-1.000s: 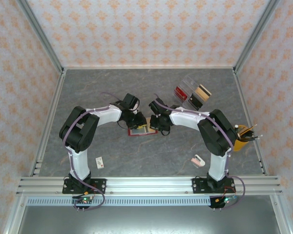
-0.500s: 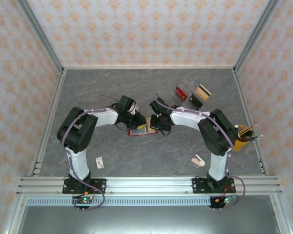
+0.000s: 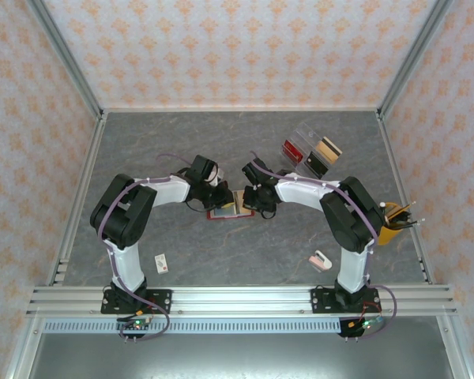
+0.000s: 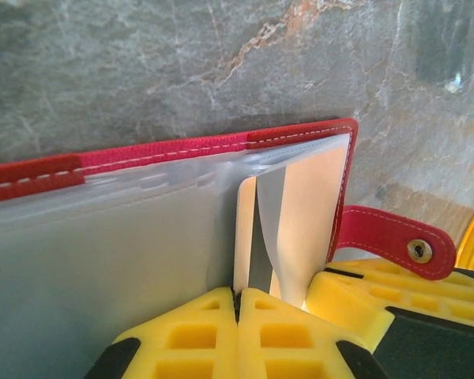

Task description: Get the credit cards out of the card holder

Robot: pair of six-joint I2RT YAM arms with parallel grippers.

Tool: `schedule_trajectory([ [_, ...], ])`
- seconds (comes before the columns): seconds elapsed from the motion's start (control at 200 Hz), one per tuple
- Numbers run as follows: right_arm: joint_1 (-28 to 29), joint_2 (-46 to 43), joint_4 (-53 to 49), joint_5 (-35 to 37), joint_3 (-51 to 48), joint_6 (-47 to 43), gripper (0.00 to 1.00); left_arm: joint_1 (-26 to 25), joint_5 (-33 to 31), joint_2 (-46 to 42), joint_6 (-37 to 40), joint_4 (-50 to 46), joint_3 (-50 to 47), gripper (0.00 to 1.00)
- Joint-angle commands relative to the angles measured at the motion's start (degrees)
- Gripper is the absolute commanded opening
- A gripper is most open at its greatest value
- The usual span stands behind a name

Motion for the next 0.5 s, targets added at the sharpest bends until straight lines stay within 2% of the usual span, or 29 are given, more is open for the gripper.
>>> schedule_trajectory([
  [0.0,0.7,0.9,-0.4,1.3,-1.0,-0.5,0.15,-0.5,-3.1,-2.3,3.5,-6.3,1.6,0.00],
  [0.3,0.7,1.1,-3.7,4.5,0.2,-0.8,0.17,-0.3,-12.2,-4.5,8.7,-18.8,4.3,0.00],
  [0.495,0.7,-1.5,-1.4,2.5,-0.1,-1.5,0.17,-0.2,-13.2,-5.6,9.1,-19.9,4.4,0.00],
])
